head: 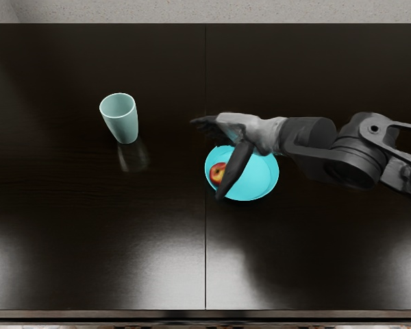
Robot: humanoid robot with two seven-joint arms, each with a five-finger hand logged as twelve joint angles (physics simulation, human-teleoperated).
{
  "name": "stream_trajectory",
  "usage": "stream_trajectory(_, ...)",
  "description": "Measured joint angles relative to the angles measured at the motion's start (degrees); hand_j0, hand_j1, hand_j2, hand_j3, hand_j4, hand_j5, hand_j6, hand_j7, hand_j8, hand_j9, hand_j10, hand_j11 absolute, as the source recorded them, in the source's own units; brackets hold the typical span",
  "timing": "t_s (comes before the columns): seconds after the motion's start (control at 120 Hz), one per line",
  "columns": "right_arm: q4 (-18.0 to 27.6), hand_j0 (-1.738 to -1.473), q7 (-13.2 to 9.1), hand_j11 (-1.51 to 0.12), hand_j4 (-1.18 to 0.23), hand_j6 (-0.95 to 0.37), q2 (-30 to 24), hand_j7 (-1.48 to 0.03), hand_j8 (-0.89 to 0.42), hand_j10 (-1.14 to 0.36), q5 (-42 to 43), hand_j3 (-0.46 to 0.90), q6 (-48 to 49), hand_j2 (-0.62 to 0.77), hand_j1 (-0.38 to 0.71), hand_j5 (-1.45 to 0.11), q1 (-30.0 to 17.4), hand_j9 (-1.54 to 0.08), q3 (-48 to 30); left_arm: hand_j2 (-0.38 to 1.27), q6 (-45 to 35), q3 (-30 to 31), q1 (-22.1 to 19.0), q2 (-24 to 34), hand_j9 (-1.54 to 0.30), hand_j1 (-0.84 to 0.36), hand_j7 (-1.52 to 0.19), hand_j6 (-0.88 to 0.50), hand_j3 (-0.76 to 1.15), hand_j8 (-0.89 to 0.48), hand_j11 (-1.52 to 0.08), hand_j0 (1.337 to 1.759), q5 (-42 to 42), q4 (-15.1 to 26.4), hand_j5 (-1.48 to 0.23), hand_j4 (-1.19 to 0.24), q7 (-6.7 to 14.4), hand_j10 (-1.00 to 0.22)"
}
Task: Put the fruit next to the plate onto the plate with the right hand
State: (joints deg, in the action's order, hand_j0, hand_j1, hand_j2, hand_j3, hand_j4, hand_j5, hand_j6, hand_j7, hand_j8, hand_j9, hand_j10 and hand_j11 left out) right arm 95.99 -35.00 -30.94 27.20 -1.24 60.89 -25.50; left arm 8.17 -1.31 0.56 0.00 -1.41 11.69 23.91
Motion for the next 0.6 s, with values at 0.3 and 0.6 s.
stream_trajectory(0.3,-3.2,-1.658,0.0,-0.01,-0.01,-0.01,-8.4,-0.01,-0.01,-0.01,-37.0,0.0,32.9,0.0,-0.34,-0.01,-19.1,-0.01,-19.5,0.0,0.0,0.0,0.1,0.0,-0.01,0.34,-0.01,-0.01,0.0,-0.01,-0.01,1.658,0.0,0.0,-0.01,-0.01,0.0,-0.01)
stream_trajectory(0.6,-6.1,-1.658,0.0,0.0,0.0,0.0,-26.6,0.0,0.0,0.0,-53.0,0.0,36.1,0.0,-0.35,0.0,-26.4,0.0,-19.0,0.0,0.0,0.0,0.1,0.0,-0.01,0.34,-0.01,-0.01,0.0,-0.01,-0.01,1.658,0.0,0.0,-0.01,-0.01,0.0,-0.01)
